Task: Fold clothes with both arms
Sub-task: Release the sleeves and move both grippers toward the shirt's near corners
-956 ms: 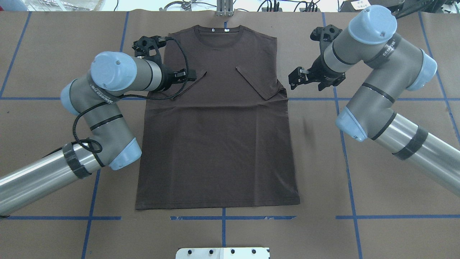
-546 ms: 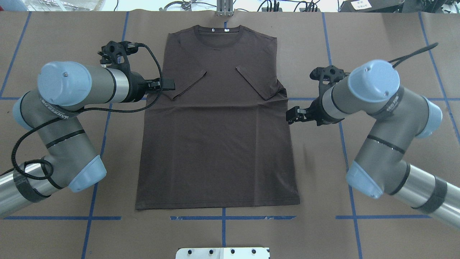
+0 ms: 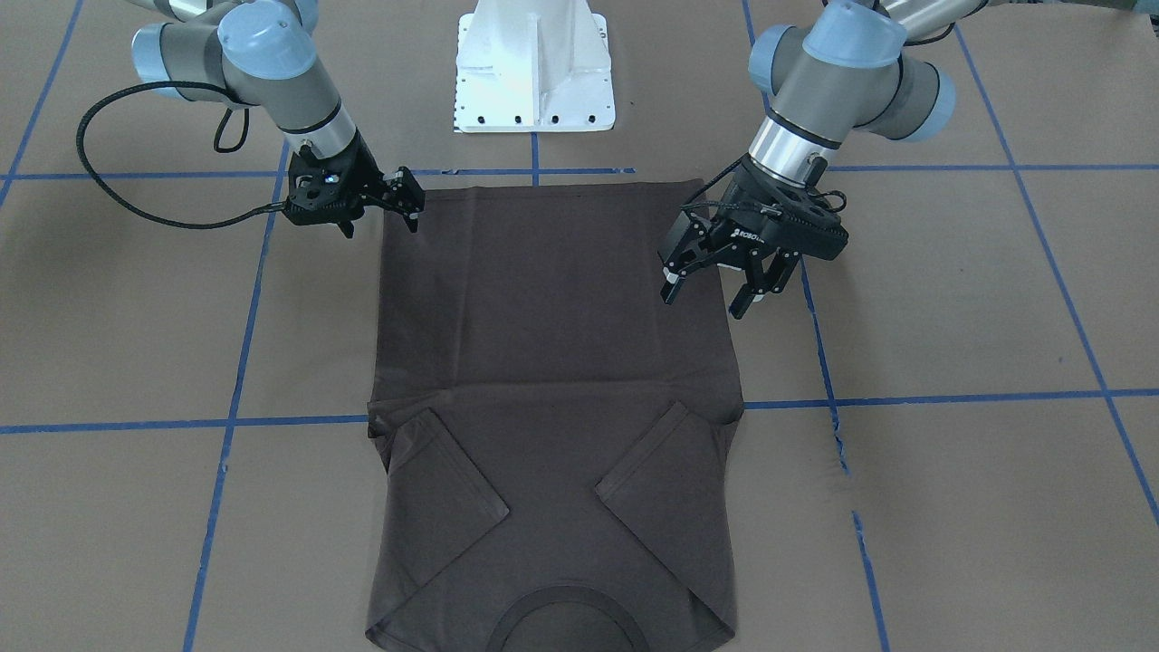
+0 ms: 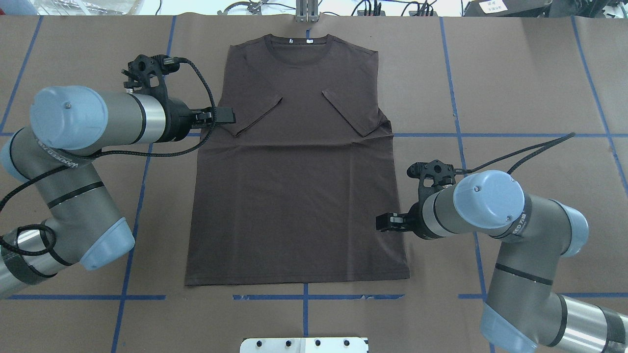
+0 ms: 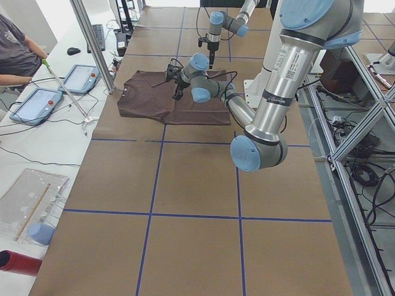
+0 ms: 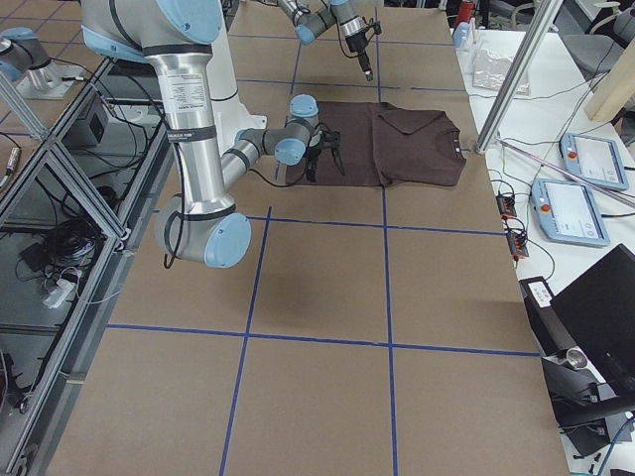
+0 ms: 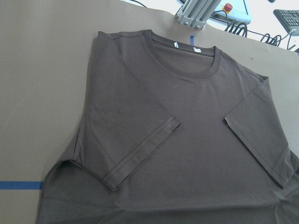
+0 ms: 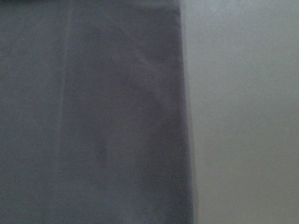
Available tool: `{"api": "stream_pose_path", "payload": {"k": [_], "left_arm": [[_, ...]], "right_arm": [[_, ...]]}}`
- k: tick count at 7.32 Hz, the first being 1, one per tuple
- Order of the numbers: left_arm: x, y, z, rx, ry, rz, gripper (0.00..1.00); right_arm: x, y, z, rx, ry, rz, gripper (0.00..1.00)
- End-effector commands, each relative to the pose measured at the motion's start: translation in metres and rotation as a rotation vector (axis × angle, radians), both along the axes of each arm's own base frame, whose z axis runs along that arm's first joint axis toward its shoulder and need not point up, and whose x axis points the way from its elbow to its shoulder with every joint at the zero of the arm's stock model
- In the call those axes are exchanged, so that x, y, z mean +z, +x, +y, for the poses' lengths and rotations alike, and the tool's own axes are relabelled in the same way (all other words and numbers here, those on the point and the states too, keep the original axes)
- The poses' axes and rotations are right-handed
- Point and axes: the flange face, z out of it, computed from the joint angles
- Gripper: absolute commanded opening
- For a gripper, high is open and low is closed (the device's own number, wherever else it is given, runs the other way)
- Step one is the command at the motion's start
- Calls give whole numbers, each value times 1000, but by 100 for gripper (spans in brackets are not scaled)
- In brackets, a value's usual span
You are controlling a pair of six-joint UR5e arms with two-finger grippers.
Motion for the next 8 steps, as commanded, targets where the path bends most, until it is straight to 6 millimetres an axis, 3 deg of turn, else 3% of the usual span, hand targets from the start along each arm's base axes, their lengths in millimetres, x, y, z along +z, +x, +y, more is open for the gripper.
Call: {"api": "stream_pose_path", "payload": {"k": [1,4,8], "left_arm": [[-4,-2,1,-1,7,5,100],[-9,-2,2,-1,14,13,100],[-14,-5,6,1,20,21,100]], "right_arm": [[3,-16,24,-4,-57,7,100],[22,-16,37,-31,-77,38,100],[31,-14,56,-86,-110,44,96]]}}
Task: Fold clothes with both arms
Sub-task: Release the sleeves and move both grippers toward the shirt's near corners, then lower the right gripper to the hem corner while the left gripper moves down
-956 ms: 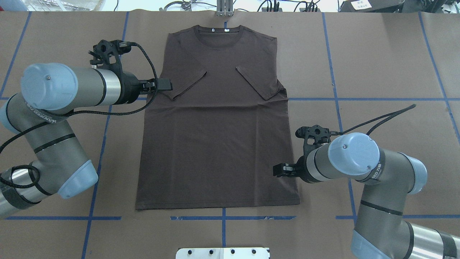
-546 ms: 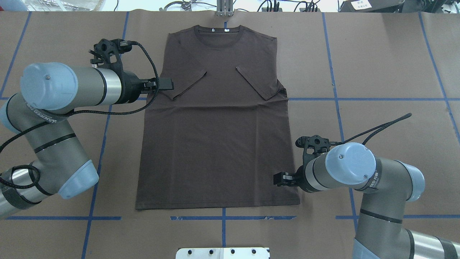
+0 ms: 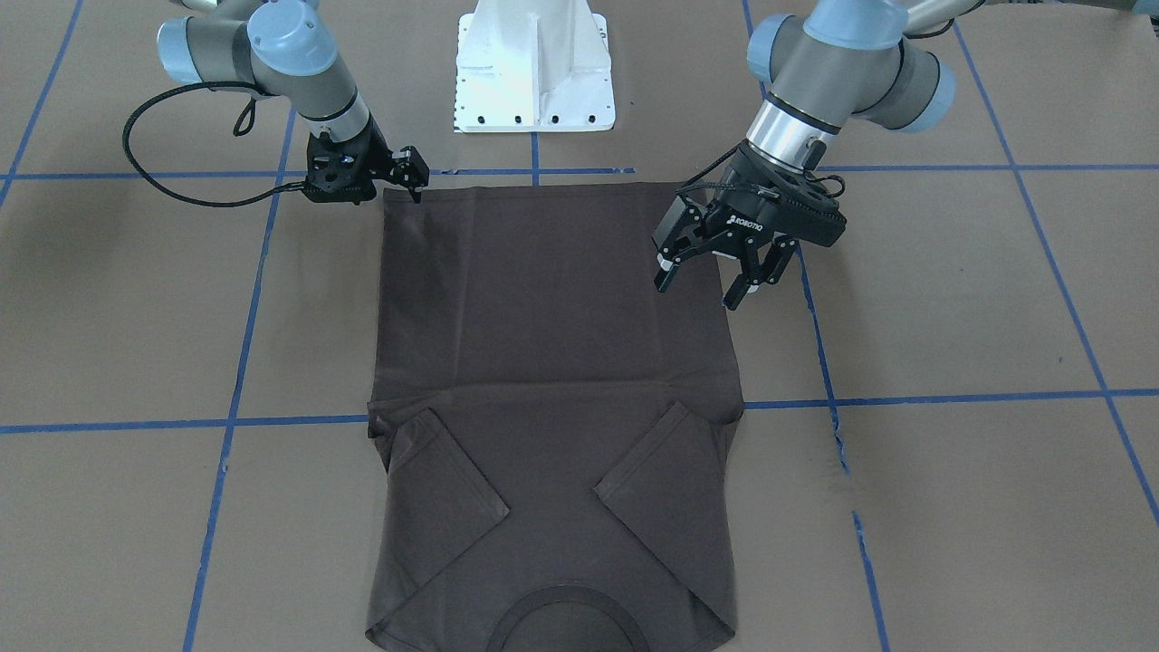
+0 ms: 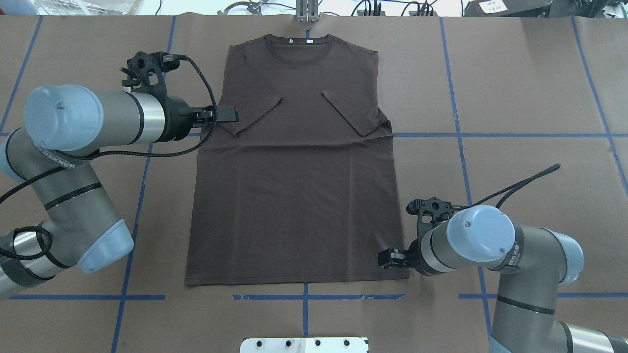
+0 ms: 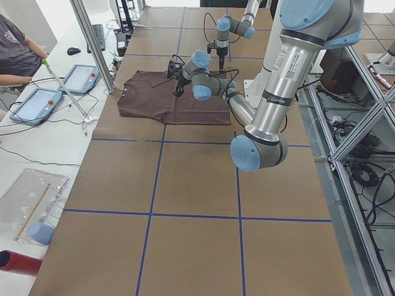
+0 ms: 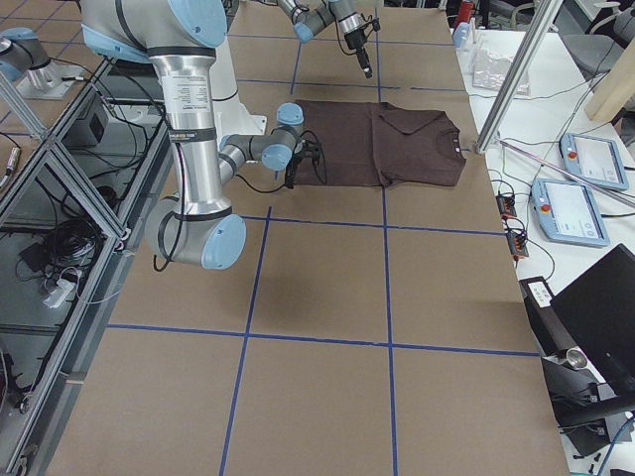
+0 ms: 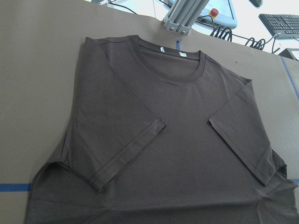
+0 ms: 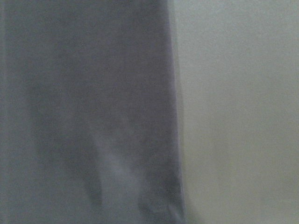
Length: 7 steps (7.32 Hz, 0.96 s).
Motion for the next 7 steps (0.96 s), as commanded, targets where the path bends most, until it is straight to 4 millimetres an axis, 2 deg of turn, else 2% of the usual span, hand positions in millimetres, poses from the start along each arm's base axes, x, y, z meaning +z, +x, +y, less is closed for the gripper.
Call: {"api": "stream_pose_path", "payload": {"k": [1,4,6,7], "left_arm": [[-1,0,1,2,1,0,100],[1,0,0,1,1,-2,100],[1,0,0,1,1,-2,100],[0,-1,0,-1,2,0,100]], "right_arm": [[3,2,8,-24,-15,0,94],[5,-6,15,-46,-21,4,77],[8,-11,20,-59,-24,11,78],[9,-11,20,-59,-25,13,69]]}}
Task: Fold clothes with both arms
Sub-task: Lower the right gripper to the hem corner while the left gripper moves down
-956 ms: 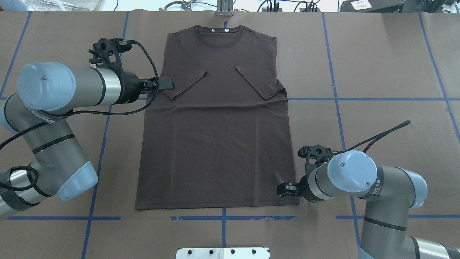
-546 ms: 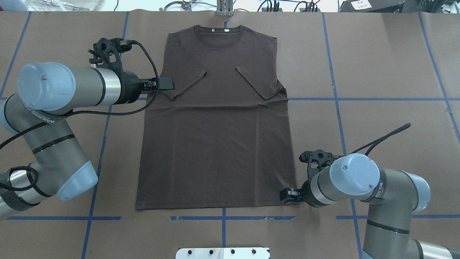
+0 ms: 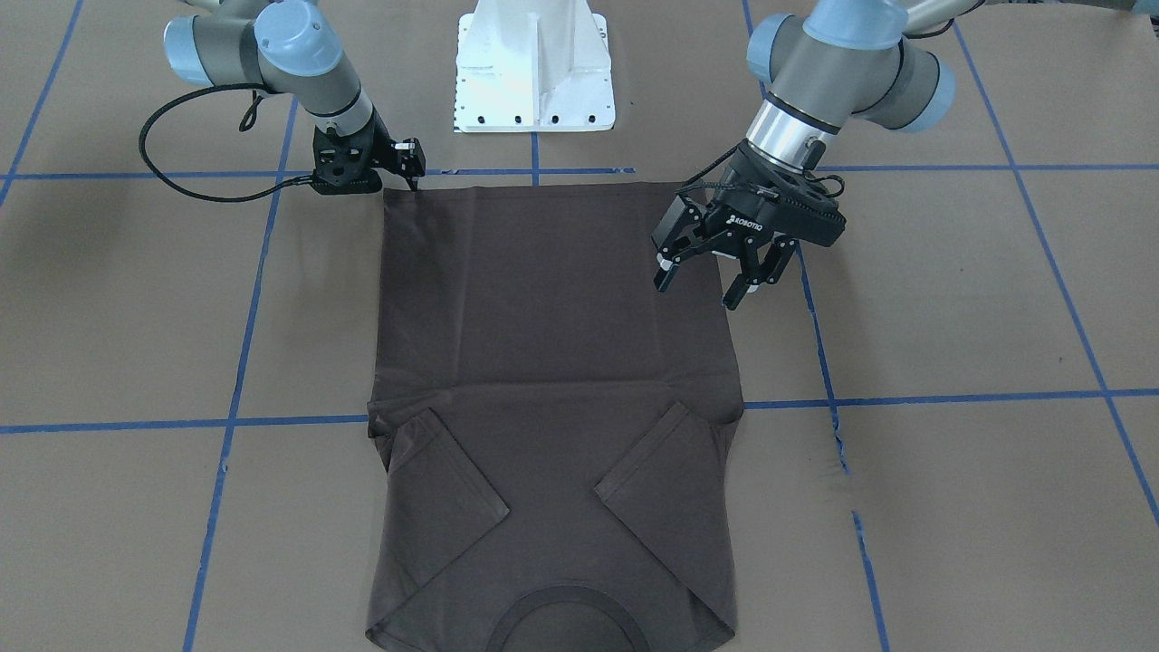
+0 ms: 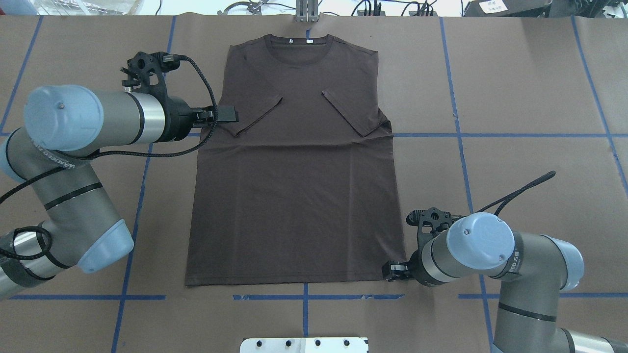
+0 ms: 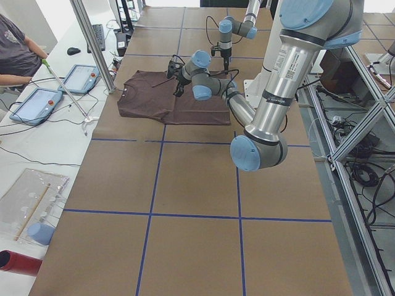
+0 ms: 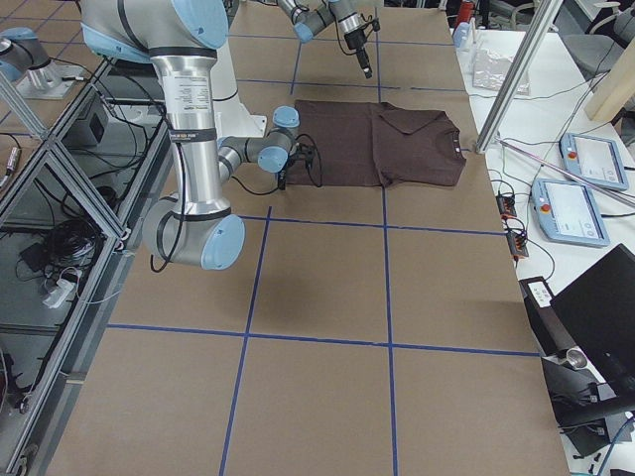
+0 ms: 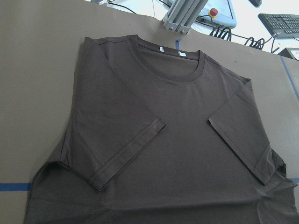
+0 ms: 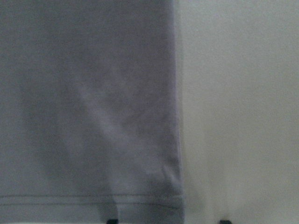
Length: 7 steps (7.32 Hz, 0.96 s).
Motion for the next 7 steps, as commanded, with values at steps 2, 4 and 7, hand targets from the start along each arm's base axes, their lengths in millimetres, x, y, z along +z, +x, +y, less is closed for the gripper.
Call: {"api": "stream_pose_path", "payload": {"k": [2,4,7], "left_arm": [[-1,-1,0,-2,1,1,100],[0,-1,-1,-2,-1,-2,100],[2,1,-2,-2,-4,-5,100]], "right_arm": [[1,0,0,0,-1,2,20],[-1,2,-2,5,1,-3,0],[-1,5,-7,16,2,-2,0]]}}
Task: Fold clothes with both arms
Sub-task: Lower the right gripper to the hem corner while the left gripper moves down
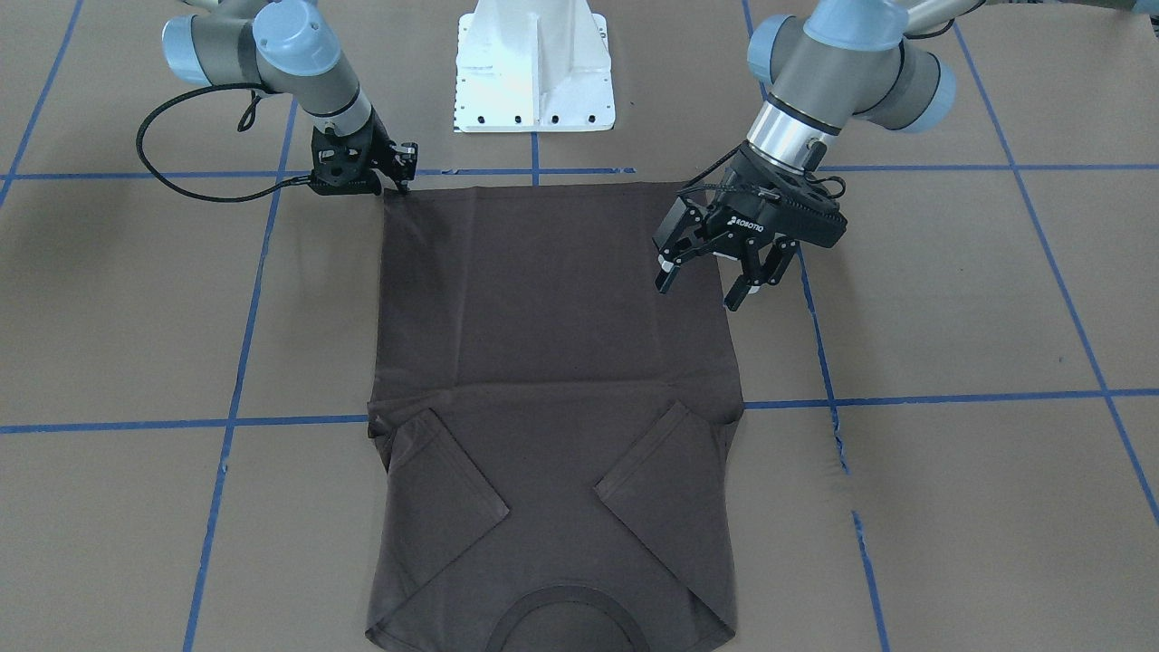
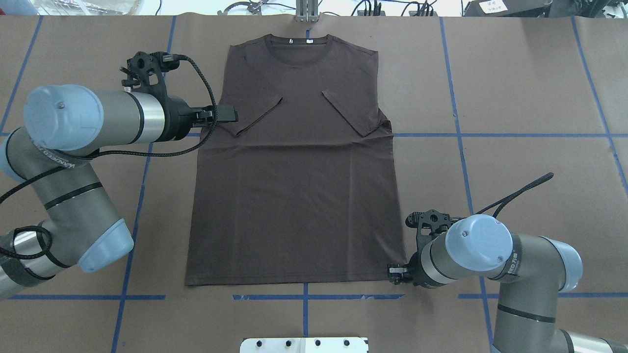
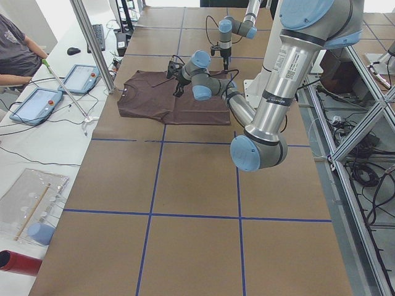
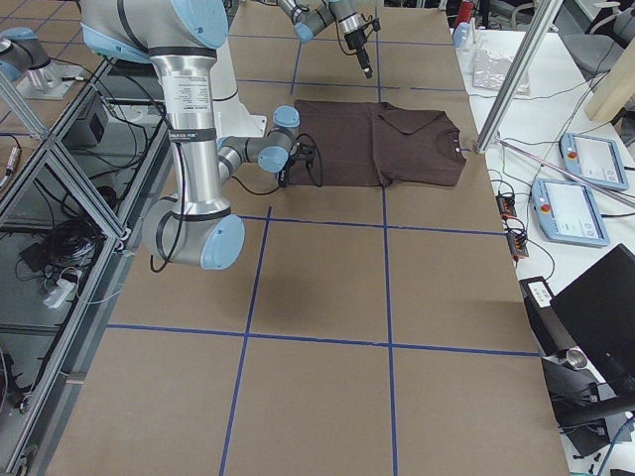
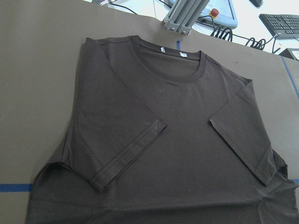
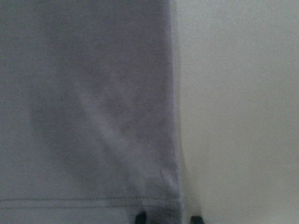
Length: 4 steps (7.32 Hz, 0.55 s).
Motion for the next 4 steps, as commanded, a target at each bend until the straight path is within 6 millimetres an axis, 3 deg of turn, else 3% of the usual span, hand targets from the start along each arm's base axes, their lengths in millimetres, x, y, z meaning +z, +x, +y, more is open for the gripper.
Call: {"api": "stream_pose_path", "payload": {"k": [1,4], "left_arm": [[3,3,-1,0,-5,-6,100],[5,3,-2,0,-7,-9,100]], "right_arm": [[1,3,-7,14,0,2,0],[-7,8,-16,32,4,-13,0]]}}
